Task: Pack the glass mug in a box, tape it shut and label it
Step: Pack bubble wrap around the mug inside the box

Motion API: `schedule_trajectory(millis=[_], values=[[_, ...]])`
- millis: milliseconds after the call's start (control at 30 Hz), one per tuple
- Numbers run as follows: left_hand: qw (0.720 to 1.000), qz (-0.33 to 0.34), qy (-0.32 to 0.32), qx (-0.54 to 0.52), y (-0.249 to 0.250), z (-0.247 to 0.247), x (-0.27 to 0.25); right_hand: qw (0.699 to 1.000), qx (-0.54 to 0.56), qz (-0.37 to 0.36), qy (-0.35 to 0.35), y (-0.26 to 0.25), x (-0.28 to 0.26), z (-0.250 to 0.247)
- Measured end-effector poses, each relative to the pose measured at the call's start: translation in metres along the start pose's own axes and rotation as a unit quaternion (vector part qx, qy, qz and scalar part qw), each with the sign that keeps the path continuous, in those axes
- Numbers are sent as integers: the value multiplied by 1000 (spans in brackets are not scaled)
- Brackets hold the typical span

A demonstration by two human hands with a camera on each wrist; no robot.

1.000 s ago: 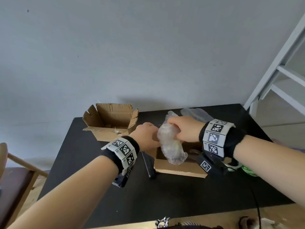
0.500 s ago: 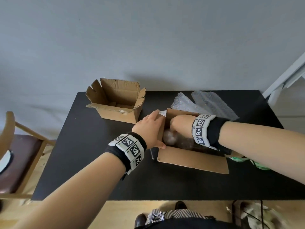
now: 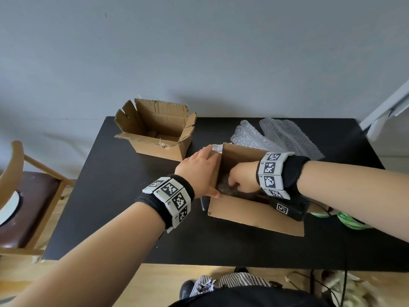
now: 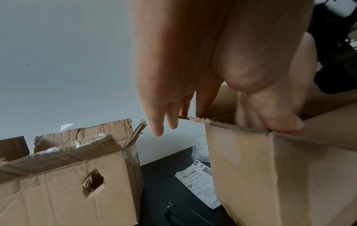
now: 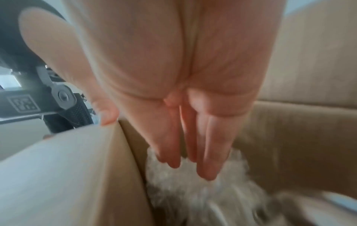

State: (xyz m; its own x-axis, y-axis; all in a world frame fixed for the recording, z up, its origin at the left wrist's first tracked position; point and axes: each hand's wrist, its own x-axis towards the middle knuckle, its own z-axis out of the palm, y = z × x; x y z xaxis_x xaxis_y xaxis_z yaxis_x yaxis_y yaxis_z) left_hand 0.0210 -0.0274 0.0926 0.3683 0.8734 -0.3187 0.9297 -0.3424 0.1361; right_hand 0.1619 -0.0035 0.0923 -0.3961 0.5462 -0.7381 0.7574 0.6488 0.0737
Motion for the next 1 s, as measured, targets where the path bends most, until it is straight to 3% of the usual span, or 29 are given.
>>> schedule_trajectory(millis=[67, 167, 300, 433, 533, 633, 800, 1000], values=[[1000, -3, -6, 3, 1, -1, 0, 997, -18, 21, -67, -5, 3, 6], [1000, -4, -18, 4, 2, -2, 2, 998, 30, 26, -55, -2, 0, 4], [1000, -1, -26, 1, 4, -11, 5, 987, 144, 5, 67, 19, -21, -5], [999, -22, 30, -40, 4, -35, 15, 941, 297, 7, 163, 49, -52, -21], [996, -13, 69, -63, 9, -60, 31, 893, 377, 45, 243, 79, -69, -28], [996, -1, 53, -69, 20, -81, 52, 876, 372, 106, 289, 116, -77, -28], [997, 18, -13, -69, 42, -101, 93, 920, 279, 181, 207, 168, -62, -8], [998, 17, -65, -22, 60, -113, 125, 968, 229, 94, 38, 185, -21, 18]])
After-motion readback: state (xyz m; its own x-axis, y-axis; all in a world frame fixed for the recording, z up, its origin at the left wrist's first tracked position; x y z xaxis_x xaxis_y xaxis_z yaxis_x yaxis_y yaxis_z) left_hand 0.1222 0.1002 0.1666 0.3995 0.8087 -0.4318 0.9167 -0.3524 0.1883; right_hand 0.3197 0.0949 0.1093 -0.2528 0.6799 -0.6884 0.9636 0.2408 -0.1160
